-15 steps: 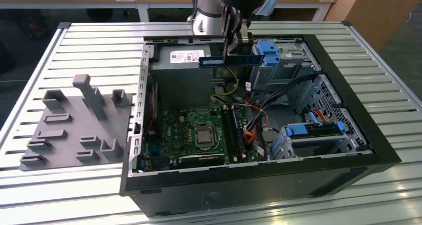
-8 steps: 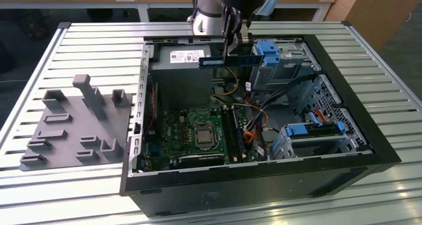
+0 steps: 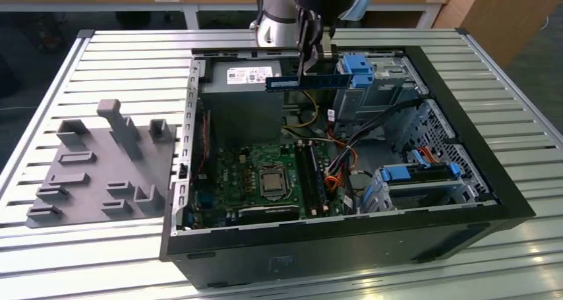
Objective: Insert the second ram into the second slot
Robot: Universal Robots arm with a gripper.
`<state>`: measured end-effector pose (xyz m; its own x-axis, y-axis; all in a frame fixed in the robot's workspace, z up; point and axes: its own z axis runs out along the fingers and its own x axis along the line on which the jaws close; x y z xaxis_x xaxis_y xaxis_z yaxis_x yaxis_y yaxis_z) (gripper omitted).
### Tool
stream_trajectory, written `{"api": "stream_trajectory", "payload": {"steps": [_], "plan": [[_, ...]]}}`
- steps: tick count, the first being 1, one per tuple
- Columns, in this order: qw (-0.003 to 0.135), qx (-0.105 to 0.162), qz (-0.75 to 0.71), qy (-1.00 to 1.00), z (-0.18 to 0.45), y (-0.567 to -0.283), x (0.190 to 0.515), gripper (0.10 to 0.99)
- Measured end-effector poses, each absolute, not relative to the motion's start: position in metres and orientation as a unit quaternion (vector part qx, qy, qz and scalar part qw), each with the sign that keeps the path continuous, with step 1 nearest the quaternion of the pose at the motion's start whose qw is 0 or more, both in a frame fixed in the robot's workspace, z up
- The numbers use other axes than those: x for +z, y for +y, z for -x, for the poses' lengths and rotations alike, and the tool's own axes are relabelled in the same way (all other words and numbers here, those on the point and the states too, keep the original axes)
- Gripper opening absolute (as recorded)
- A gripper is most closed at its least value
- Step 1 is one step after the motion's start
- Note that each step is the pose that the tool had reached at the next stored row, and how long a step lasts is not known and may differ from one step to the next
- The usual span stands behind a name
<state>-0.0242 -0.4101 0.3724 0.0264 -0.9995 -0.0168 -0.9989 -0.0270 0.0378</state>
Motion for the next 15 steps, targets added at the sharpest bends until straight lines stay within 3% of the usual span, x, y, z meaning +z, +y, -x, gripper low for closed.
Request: {"api": "stream_trajectory", "payload": {"steps": [15], "plan": [[0.008,-0.019,-0.716,-0.698,0.0242,-0.4124,0.3723,0.137]]}}
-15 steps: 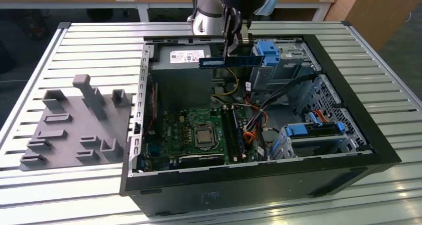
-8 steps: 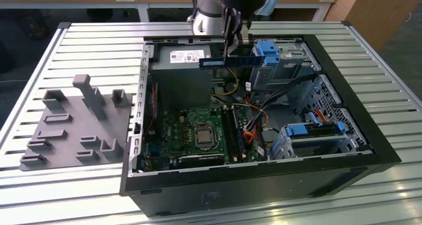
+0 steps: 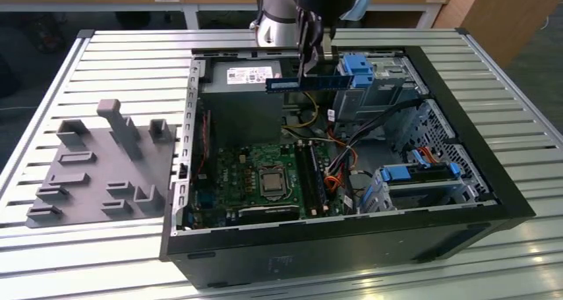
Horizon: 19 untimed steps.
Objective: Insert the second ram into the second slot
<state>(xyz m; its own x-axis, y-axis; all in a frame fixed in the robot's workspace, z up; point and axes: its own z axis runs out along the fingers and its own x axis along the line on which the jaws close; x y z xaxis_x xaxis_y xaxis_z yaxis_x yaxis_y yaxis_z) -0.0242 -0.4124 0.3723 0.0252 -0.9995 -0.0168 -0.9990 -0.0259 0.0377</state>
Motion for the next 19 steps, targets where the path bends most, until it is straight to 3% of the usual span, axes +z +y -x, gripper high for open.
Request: {"api": "stream_trajectory", "payload": {"steps": [19], "plan": [[0.008,-0.019,-0.716,-0.698,0.0242,-0.4168,0.3718,0.137]]}}
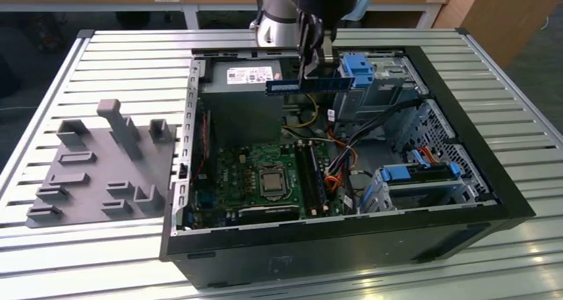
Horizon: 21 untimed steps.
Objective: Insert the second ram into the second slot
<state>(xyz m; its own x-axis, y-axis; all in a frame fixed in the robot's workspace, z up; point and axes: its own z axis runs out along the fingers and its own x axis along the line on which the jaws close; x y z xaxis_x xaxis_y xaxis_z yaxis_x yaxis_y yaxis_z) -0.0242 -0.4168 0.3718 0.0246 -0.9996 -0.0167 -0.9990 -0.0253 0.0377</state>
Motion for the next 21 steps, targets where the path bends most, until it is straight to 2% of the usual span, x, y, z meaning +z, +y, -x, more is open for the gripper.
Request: {"api": "stream_trajectory", "payload": {"steps": [21], "plan": [[0.007,-0.019,-0.688,-0.725,0.0242,-0.423,0.3712,0.137]]}}
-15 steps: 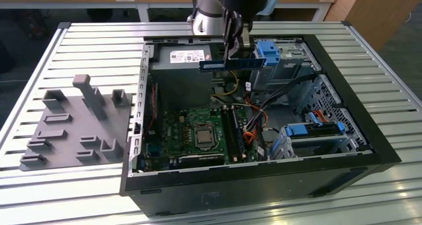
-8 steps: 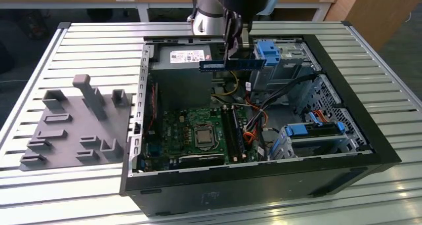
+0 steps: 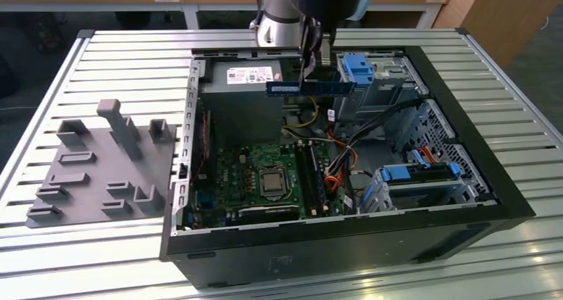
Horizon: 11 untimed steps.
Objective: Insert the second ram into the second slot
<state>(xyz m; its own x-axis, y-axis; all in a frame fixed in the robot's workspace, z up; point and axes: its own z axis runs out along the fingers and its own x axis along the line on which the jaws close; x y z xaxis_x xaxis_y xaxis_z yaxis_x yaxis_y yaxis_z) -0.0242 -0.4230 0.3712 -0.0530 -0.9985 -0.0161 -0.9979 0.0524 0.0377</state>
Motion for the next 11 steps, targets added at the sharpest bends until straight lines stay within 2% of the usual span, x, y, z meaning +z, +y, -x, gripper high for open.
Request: {"api": "stream_trajectory", "payload": {"steps": [11], "plan": [[0.007,-0.019,-0.686,-0.728,0.0242,-0.4286,0.3708,0.137]]}}
